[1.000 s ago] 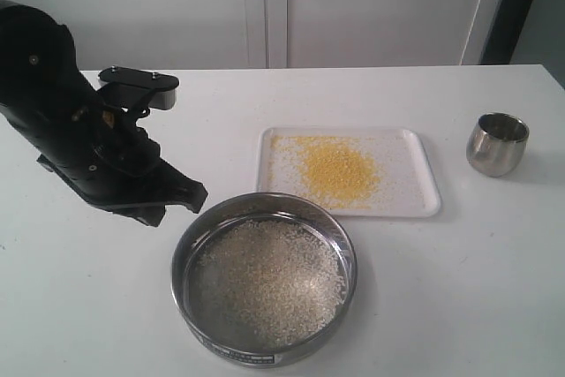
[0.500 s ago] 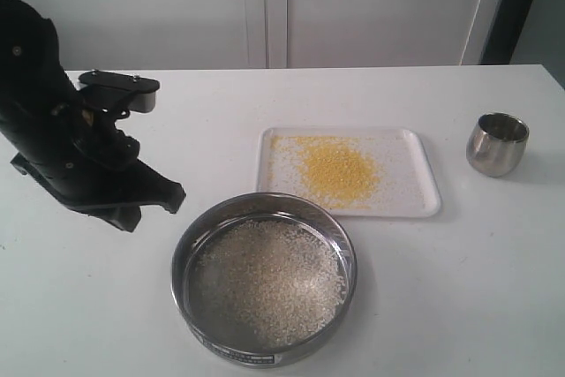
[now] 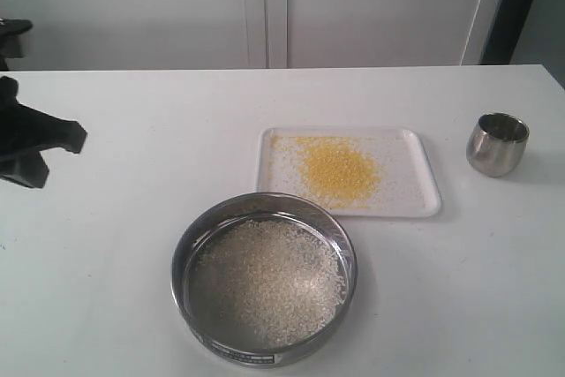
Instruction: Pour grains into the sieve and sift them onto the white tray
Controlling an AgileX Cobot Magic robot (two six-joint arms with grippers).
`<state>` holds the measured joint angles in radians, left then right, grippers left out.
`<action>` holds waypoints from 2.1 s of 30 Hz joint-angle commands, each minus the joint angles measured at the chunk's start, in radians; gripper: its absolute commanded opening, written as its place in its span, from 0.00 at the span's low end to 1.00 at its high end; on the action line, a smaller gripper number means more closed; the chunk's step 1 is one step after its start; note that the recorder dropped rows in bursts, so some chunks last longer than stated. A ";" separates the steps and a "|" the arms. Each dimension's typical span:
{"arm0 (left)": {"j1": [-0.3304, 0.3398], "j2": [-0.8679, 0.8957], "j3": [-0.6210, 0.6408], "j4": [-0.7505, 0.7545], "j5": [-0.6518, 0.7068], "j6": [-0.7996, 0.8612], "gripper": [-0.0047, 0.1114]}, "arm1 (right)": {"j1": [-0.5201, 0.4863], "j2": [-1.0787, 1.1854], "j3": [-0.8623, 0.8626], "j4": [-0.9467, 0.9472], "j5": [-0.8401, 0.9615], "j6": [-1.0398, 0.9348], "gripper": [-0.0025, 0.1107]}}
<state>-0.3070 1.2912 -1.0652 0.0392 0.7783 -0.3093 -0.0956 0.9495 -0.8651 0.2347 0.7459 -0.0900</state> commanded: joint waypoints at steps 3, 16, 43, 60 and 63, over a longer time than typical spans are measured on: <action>0.118 -0.119 0.010 -0.008 0.060 0.064 0.04 | -0.004 -0.005 0.000 -0.002 -0.012 0.005 0.02; 0.330 -0.421 0.167 0.020 0.052 0.108 0.04 | -0.004 -0.005 0.000 0.000 -0.010 0.005 0.02; 0.380 -1.052 0.715 0.092 -0.249 0.108 0.04 | -0.004 -0.005 0.000 0.000 -0.012 0.005 0.02; 0.380 -1.291 0.889 0.052 -0.317 0.099 0.04 | -0.004 -0.005 0.000 0.000 -0.012 0.005 0.02; 0.380 -1.291 0.896 0.048 -0.319 0.099 0.04 | -0.004 -0.005 0.000 0.000 -0.012 0.005 0.02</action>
<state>0.0716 0.0093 -0.1778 0.0999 0.4677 -0.2022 -0.0956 0.9495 -0.8651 0.2347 0.7459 -0.0900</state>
